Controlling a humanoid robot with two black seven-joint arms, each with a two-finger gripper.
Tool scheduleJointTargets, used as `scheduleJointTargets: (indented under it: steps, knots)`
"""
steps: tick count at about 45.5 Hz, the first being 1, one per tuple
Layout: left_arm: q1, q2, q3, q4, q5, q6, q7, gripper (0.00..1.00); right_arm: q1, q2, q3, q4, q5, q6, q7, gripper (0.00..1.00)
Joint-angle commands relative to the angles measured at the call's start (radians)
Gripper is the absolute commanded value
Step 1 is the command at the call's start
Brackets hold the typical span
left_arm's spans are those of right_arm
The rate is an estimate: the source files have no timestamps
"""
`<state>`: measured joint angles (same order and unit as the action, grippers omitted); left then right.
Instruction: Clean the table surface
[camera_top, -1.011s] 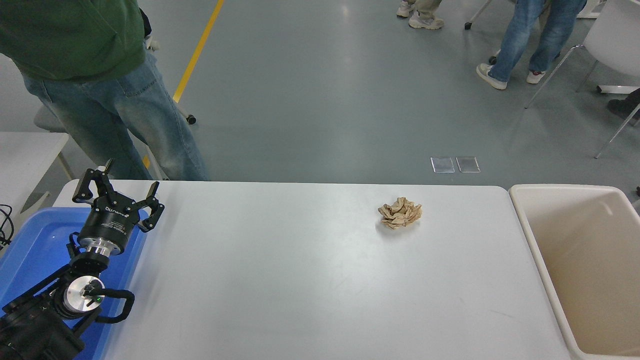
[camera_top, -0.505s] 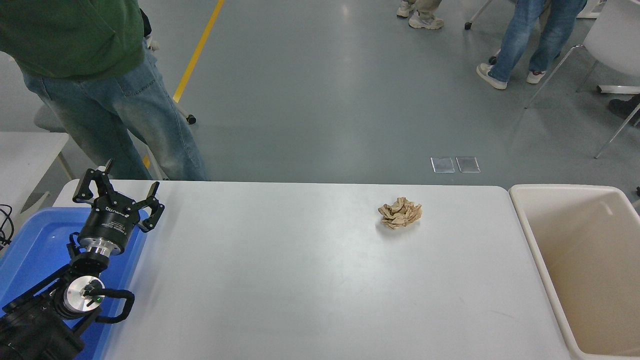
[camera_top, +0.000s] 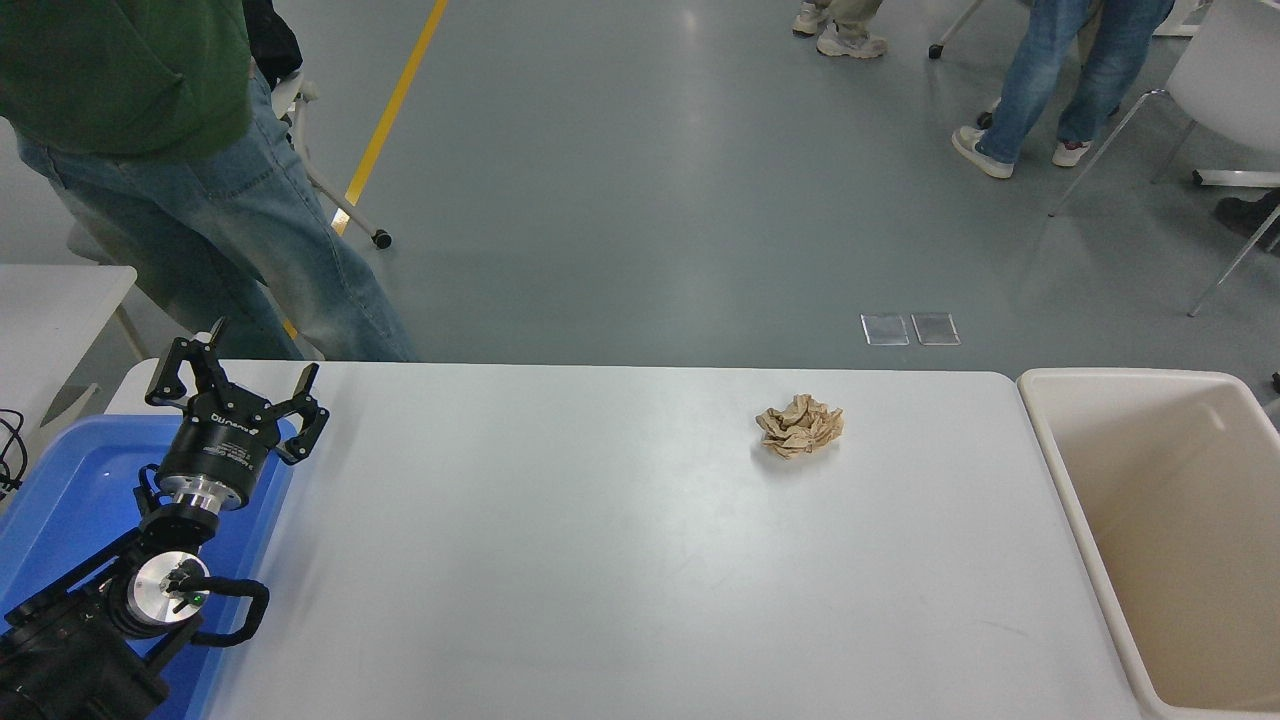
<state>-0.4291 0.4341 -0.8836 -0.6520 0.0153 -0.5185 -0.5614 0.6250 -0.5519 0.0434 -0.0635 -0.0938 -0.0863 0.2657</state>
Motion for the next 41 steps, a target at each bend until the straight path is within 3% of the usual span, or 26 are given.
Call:
scheduleJointTargets:
  steps: [1, 10, 35, 41]
  knots:
    - [0.000, 0.000, 0.000, 0.000, 0.000, 0.000, 0.000, 0.99, 0.038, -0.025, 0.246, 0.025, 0.031, 0.075, -0.045, 1.00]
    - [0.000, 0.000, 0.000, 0.000, 0.000, 0.000, 0.000, 0.99, 0.035, -0.091, 0.484, 0.171, 0.029, 0.189, -0.063, 1.00]
    - [0.000, 0.000, 0.000, 0.000, 0.000, 0.000, 0.000, 0.99, -0.097, -0.174, 0.768, 0.703, 0.031, 0.220, -0.056, 1.00]
    - [0.000, 0.000, 0.000, 0.000, 0.000, 0.000, 0.000, 0.99, -0.136, -0.168, 0.849, 0.803, 0.032, 0.276, -0.062, 1.00]
